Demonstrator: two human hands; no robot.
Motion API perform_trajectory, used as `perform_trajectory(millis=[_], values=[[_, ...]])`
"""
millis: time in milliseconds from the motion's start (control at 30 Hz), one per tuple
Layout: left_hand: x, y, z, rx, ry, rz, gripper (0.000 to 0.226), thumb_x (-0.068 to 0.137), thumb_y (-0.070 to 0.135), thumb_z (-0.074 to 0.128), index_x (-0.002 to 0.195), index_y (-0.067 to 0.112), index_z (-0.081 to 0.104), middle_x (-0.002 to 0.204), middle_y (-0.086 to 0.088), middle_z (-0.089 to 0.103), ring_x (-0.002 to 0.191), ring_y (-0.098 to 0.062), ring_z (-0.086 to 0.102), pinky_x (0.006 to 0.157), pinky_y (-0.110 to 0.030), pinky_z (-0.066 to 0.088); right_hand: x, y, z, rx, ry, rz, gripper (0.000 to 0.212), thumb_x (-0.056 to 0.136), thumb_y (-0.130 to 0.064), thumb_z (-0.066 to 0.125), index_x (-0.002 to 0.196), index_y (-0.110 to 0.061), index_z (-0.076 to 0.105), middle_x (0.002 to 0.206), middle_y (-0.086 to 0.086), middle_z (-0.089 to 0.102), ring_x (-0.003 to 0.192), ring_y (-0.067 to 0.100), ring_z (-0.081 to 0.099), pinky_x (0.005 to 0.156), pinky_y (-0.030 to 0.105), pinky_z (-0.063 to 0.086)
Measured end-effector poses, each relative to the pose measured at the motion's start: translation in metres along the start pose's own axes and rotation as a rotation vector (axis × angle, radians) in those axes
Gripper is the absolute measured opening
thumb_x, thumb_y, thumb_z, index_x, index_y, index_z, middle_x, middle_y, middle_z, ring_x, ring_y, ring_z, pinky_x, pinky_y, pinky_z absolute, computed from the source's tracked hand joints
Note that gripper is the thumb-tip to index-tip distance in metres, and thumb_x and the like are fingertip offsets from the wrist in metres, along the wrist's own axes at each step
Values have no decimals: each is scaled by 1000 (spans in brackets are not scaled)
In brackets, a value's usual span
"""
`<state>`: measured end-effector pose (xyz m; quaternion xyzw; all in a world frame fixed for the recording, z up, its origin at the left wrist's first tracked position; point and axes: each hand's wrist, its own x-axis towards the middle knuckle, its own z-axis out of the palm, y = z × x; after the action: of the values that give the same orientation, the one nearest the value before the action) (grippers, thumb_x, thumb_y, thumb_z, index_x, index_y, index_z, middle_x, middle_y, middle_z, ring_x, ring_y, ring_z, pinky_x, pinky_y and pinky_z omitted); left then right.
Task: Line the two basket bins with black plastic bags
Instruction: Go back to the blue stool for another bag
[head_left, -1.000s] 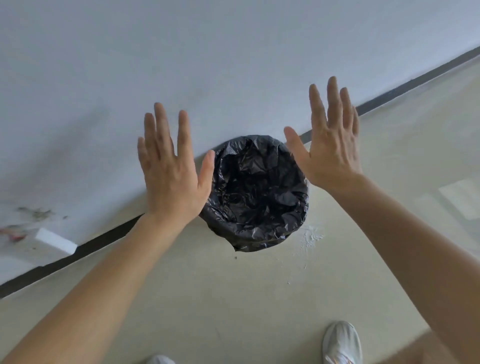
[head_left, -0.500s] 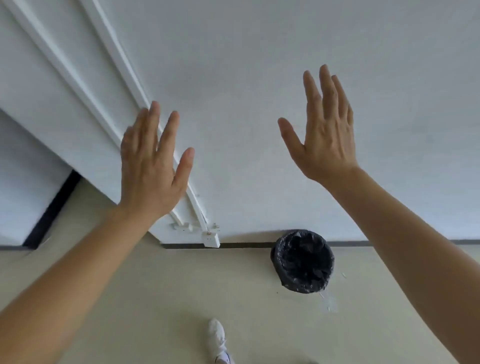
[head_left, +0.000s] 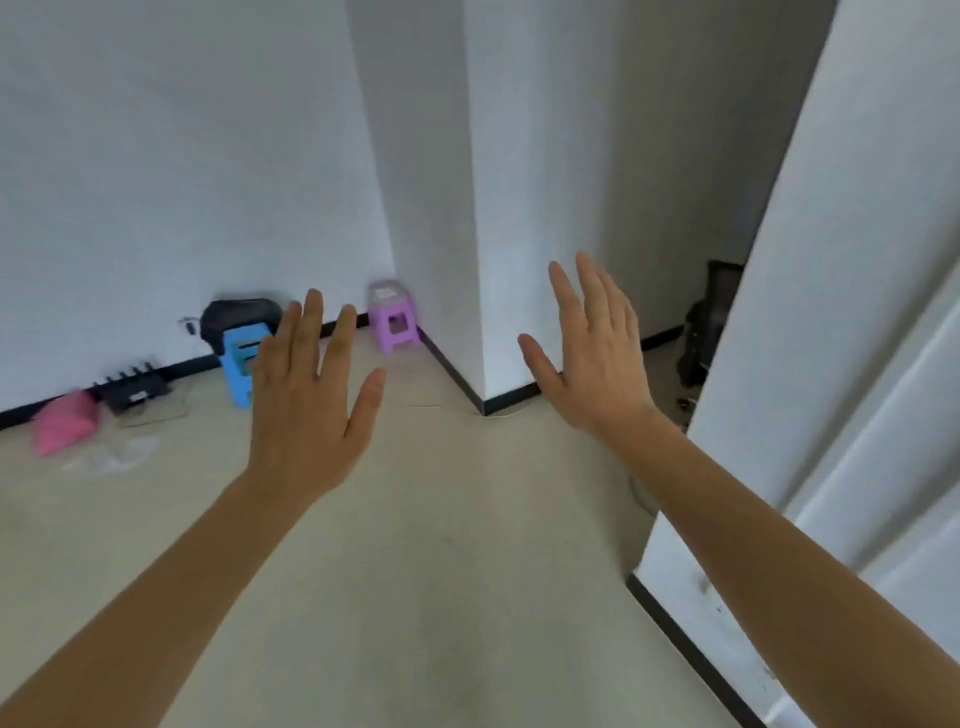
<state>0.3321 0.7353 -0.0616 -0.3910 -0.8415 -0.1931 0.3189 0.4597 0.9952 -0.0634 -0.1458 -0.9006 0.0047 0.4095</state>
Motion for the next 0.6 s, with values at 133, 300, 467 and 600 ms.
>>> perform_trajectory(millis=[133, 300, 467, 600], values=[[-7, -115, -26, 93, 4, -169, 62, 99, 45, 34, 151, 10, 28, 159, -19, 19, 146, -35, 17, 113, -56, 23, 68, -102, 83, 159, -29, -81, 70, 99, -50, 42, 155, -14, 20, 161, 17, 15, 147, 35, 17, 116, 50, 23], [11, -211, -16, 150, -16, -232, 63, 99, 45, 35, 151, 12, 26, 160, -16, 19, 147, -34, 17, 113, -57, 25, 120, -177, 172, 284, -58, -177, 70, 99, -51, 41, 156, -18, 16, 163, 13, 11, 148, 32, 16, 118, 48, 21], [48, -292, 35, 140, -24, -282, 64, 98, 46, 36, 152, 12, 26, 160, -16, 18, 147, -34, 18, 112, -57, 26, 168, -209, 271, 352, -109, -185, 70, 98, -48, 44, 155, -19, 16, 163, 12, 12, 149, 30, 16, 118, 47, 21], [107, -367, 96, 150, -43, -276, 65, 98, 48, 33, 152, 13, 24, 161, -15, 14, 147, -33, 15, 114, -57, 24, 231, -220, 371, 354, -164, -169, 71, 97, -47, 48, 155, -19, 17, 162, 14, 13, 148, 32, 17, 116, 51, 24]])
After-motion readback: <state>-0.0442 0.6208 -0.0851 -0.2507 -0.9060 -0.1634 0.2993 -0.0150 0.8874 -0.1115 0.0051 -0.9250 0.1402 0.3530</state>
